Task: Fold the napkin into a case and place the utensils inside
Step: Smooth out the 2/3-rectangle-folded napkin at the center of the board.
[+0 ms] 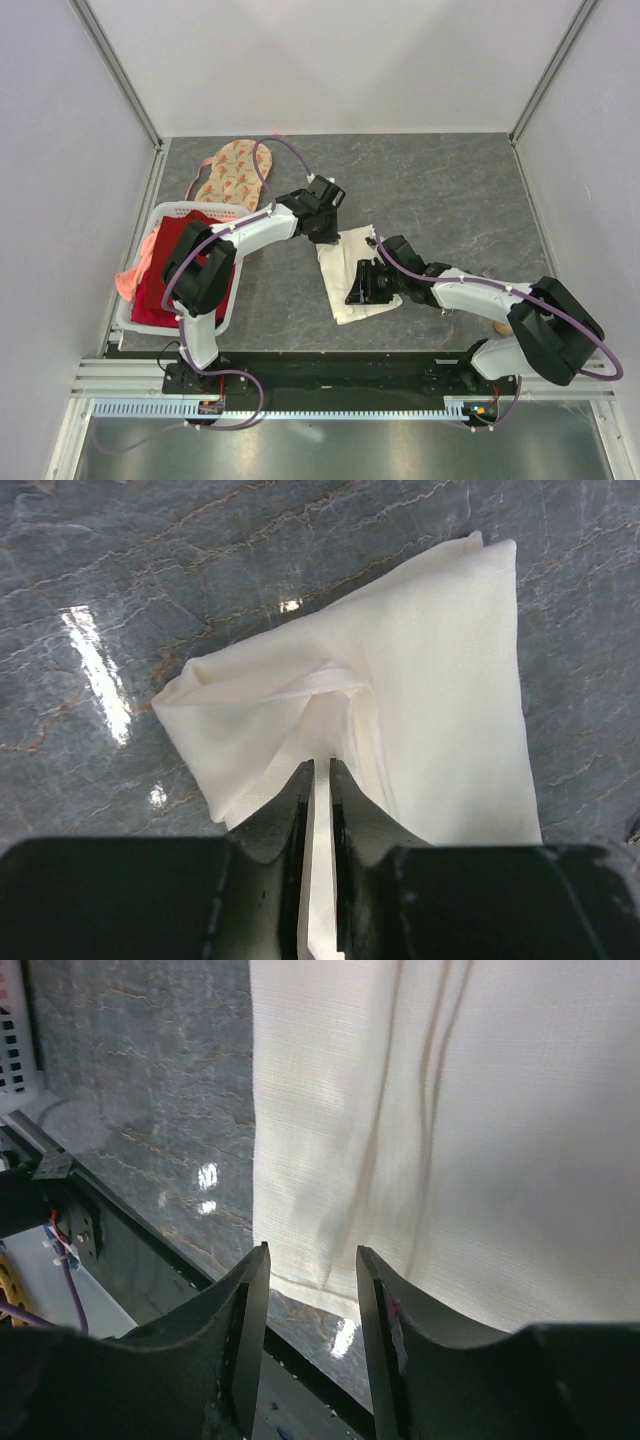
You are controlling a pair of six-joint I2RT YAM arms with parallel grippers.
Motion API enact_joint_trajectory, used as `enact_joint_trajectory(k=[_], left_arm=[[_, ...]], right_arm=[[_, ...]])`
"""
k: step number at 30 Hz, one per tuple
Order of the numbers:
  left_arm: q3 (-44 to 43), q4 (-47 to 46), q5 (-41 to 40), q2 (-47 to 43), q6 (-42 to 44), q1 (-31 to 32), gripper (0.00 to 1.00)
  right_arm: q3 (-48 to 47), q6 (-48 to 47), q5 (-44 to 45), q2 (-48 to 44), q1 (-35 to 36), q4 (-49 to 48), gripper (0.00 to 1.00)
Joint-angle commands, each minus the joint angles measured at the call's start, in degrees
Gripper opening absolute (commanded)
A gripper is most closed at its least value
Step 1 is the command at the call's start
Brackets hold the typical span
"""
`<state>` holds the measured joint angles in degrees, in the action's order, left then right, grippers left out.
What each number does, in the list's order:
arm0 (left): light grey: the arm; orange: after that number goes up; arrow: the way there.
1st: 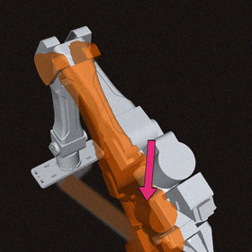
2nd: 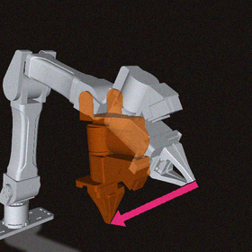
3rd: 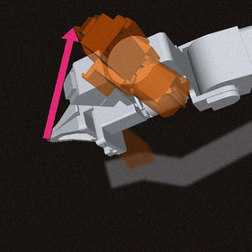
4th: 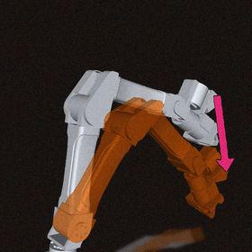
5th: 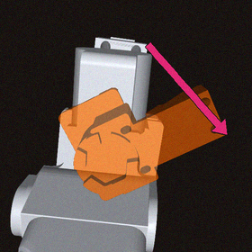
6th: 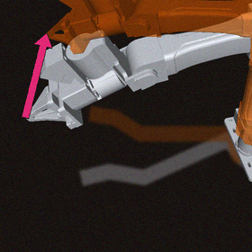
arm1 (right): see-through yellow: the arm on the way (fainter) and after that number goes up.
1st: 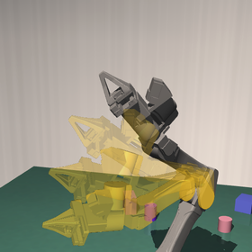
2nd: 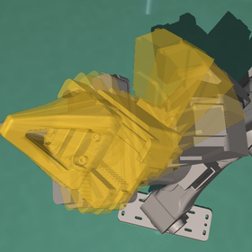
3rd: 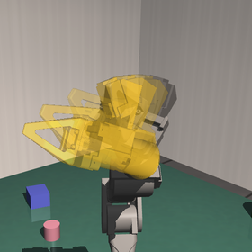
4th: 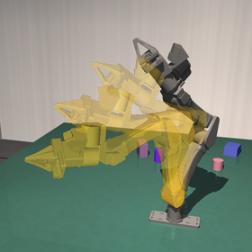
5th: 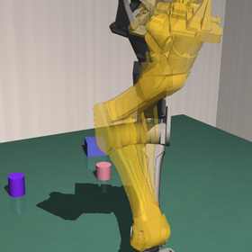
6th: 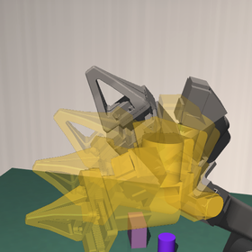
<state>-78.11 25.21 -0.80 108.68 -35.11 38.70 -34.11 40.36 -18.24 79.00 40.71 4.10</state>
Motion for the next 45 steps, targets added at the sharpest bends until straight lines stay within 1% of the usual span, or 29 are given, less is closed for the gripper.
enact_joint_trajectory(k=[1,9,12,15,16,18,19,20,22,25,31,40,45], left_arm=[[-2.58,-1.83,2.38,2.14,-0.31,-0.55,0.15],[-3.81,-2.18,3.26,3.82,-0.04,-0.9,0.13],[-3.9,-2.27,3.17,4.43,0.04,-0.99,0.12],[-3.98,-2.27,3.17,4.96,0.04,-1.08,0.12],[-3.9,-2.36,3.17,5.05,-0.04,-1.17,0.11],[-3.81,-2.36,3.08,4.96,-0.13,-1.17,0.11],[-3.72,-2.45,3.08,4.78,-0.04,-1.17,0.11],[-3.72,-2.36,2.91,4.7,0.04,-1.17,0.11],[-3.72,-2.45,2.82,4.26,0.39,-1.17,0.11],[-3.55,-2.36,2.38,3.56,0.75,-1.17,0.11],[-4.94,-2.45,2.64,4.25,0.84,-1.34,0.11],[-9.16,-2.45,3.7,9.96,1.36,-2.05,0.11],[-11.01,-2.45,3.79,12.86,1.71,-2.31,0.1]], right_arm=[[1.32,2.53,-0.66,0.62,0.69,-6.03,0.47],[3.87,4.29,-1.54,2.38,1.57,-10.07,0.44],[4.22,4.9,-1.45,2.04,1.65,-10.87,0.38],[3.87,4.99,-1.01,1.16,1.65,-10.43,0.29],[3.35,4.99,-0.83,0.89,1.65,-9.9,0.16],[2.65,4.29,0.57,0.37,1.57,-7.89,0.03],[1.86,3.77,1.27,-0.68,1.57,-5.27,0.0],[1.33,2.46,3.89,-1.39,1.57,-4.2,0.0],[0.36,1.4,7.15,-3.49,1.57,2.28,0.0],[1.05,0.69,9.01,-4.73,1.48,4.25,0.0],[2.91,1.21,9.71,-3.16,1.57,2.14,0.0],[3.6,0.86,13.75,-1.31,1.57,2.76,0.0],[5.01,2.53,12.36,-0.96,1.83,0.56,0.0]])
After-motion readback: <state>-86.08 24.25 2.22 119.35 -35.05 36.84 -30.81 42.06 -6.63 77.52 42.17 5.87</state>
